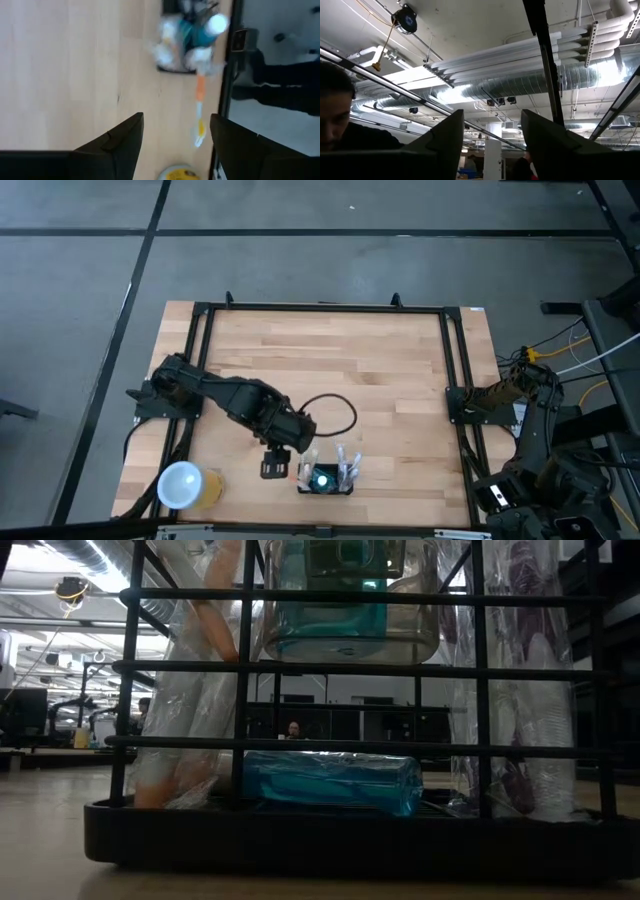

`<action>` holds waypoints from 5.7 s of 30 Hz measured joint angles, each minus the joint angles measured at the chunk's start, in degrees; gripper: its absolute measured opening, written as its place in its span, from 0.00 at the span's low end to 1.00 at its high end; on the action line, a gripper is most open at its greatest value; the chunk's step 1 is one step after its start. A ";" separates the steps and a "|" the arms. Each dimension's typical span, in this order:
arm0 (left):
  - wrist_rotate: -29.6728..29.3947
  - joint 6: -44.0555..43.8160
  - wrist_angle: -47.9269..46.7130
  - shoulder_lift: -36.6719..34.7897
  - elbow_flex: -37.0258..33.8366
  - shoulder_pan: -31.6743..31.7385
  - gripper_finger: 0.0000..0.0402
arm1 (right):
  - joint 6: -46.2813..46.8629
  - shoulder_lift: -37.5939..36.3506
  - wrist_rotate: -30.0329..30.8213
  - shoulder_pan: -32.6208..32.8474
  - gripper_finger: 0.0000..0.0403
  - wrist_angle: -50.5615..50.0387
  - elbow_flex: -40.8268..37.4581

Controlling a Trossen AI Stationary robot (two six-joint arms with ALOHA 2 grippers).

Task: Pick & Place toothbrushing station
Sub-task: Put the orange toothbrush into the mesh organizer, then return to Home Position

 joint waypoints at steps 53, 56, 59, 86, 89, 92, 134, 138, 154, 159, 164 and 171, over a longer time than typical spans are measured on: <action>-12.38 -11.25 23.77 -1.89 -17.72 -10.00 0.06 | -3.28 0.72 -1.32 0.22 0.50 1.71 -0.01; -13.26 -11.06 22.90 -1.44 -17.74 -9.96 0.08 | -3.26 0.72 -1.31 0.22 0.50 1.72 -0.02; -15.04 -11.31 20.36 -1.51 -17.72 -9.85 0.09 | -3.23 0.72 -0.93 0.22 0.50 1.73 -0.02; -17.15 -21.60 23.06 -2.19 -29.73 -10.51 0.43 | -3.04 1.01 0.74 0.11 0.50 1.73 -0.02; -23.38 -21.84 17.53 -4.55 -29.87 -9.07 0.42 | -2.98 1.01 5.44 0.11 0.50 1.71 -0.02; -30.56 -20.34 15.34 -10.13 -29.85 -7.10 0.42 | -1.79 0.97 10.29 -0.36 0.50 0.47 -0.01; -28.80 33.83 101.36 -84.72 -103.87 11.92 0.42 | 24.60 -53.55 8.80 -24.40 0.50 -5.28 -84.25; -32.10 36.02 106.31 -88.01 -109.72 11.94 0.42 | 28.62 -53.53 7.42 -27.75 0.50 1.48 -92.53; -42.37 38.66 106.54 -93.37 -122.24 11.92 0.42 | 41.53 -53.08 3.90 -34.39 0.50 -8.68 -94.77; -42.39 38.63 102.74 -93.35 -122.26 11.92 0.42 | 53.98 -53.07 9.13 -34.42 0.50 -13.90 -94.79; -42.39 38.61 102.60 -93.35 -122.26 11.92 0.42 | 57.37 -52.98 8.36 -34.42 0.50 -14.58 -94.79; -42.41 38.61 102.62 -93.35 -122.26 11.92 0.42 | 56.12 -57.92 6.99 -36.54 0.50 -31.03 -94.79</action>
